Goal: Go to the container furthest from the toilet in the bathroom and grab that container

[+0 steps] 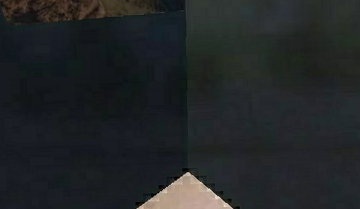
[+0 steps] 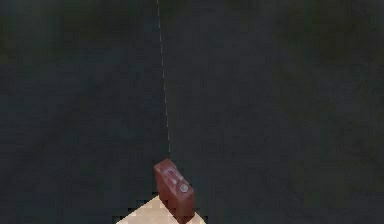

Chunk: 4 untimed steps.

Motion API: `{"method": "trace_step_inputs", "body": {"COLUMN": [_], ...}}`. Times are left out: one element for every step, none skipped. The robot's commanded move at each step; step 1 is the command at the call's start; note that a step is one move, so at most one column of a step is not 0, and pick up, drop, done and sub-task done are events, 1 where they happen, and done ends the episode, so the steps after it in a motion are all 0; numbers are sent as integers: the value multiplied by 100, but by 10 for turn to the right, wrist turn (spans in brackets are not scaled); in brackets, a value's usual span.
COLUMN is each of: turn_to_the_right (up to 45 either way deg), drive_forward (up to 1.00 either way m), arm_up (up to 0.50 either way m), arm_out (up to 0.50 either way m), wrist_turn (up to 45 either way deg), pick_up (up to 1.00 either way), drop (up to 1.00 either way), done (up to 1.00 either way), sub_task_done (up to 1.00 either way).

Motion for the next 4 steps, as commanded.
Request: {"method": "trace_step_inputs", "body": {"turn_to_the_right": [0, 0, 0, 0], "drive_forward": [0, 0, 0, 0], "arm_up": [0, 0, 0, 0], "arm_out": [50, 0, 0, 0], "wrist_turn": [0, 450, 450, 450], "pick_up": [0, 0, 0, 0], "drop": [0, 0, 0, 0], "done": [0, 0, 0, 0], "sub_task_done": [0, 0, 0, 0]}}
